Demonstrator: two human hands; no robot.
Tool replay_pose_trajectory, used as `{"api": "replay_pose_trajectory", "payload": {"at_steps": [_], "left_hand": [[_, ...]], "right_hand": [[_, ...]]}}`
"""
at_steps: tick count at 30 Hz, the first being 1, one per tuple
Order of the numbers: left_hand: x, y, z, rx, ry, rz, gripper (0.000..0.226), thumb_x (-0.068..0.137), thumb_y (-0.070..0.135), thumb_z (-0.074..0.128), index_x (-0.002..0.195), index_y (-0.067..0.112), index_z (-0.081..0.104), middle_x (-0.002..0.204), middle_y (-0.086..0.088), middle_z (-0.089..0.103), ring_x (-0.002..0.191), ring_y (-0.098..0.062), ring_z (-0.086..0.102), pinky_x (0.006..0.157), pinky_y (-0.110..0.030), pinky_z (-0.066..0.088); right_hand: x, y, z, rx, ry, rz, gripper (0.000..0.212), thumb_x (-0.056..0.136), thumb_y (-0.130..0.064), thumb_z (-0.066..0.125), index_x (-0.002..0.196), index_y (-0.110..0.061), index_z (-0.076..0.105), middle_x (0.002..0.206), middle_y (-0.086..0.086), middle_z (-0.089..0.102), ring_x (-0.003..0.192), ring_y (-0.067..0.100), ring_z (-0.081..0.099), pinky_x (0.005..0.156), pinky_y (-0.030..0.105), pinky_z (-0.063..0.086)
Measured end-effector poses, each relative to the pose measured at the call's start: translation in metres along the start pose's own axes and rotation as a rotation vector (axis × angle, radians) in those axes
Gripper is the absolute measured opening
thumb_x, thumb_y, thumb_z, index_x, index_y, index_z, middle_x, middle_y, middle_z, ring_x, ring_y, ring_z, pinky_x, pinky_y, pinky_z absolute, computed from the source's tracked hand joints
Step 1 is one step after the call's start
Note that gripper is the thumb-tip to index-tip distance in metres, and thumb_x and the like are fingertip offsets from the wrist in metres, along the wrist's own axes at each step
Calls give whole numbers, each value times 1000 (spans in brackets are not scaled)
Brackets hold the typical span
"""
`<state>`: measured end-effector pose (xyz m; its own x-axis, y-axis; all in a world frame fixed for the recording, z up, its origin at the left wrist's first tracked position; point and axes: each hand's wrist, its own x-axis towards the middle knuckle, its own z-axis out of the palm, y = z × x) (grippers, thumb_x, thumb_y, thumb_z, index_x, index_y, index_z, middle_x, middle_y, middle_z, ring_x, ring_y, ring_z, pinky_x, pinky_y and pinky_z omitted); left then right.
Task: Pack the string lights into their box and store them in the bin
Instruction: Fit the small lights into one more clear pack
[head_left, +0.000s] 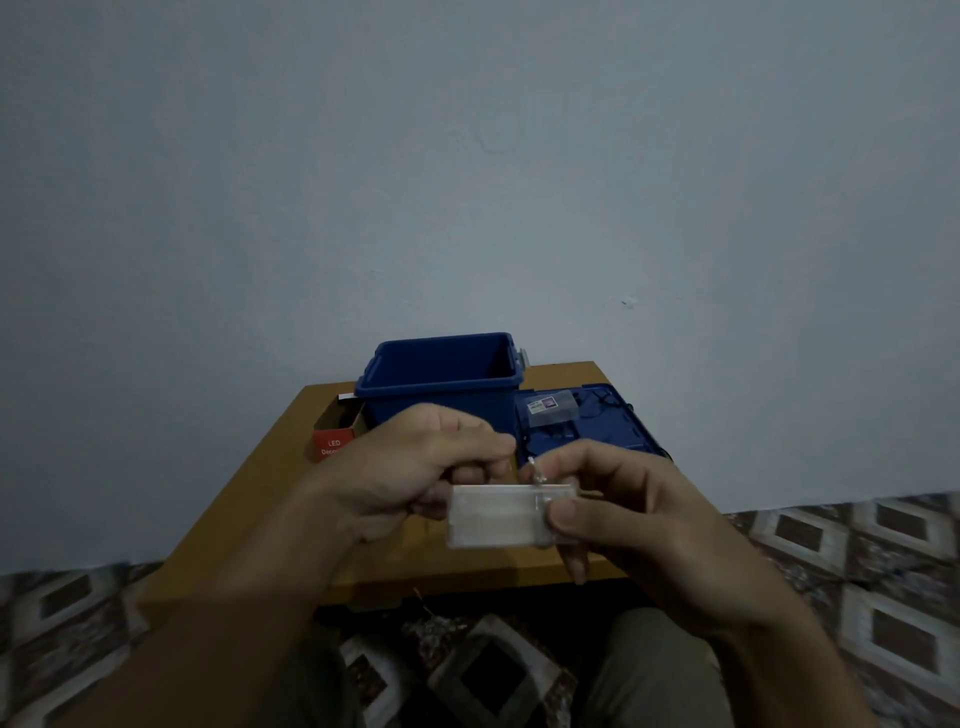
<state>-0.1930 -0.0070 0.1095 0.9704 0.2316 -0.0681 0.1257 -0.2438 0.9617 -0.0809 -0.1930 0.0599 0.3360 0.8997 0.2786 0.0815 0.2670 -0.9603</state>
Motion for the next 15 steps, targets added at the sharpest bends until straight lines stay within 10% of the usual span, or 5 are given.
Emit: {"api": "replay_pose_trajectory", "payload": {"at_steps": [7, 15], "left_hand": [[-14, 32, 17, 489, 302, 163, 26, 94, 31, 64, 75, 20, 76, 52, 10, 60, 45, -5, 50, 51, -15, 37], [-27, 4, 50, 304, 398, 274, 21, 98, 29, 57, 85, 26, 73, 55, 7, 59, 47, -3, 46, 50, -20, 40]], "right_hand": [[4, 4, 10, -456, 349, -148, 13, 94, -21, 65, 104, -29, 66, 77, 1, 65, 67, 23, 65, 66, 49, 57], [10, 9, 18, -401, 610, -316, 16, 93, -22, 65, 106, -32, 66, 75, 1, 66, 67, 23, 64, 64, 44, 56]]}}
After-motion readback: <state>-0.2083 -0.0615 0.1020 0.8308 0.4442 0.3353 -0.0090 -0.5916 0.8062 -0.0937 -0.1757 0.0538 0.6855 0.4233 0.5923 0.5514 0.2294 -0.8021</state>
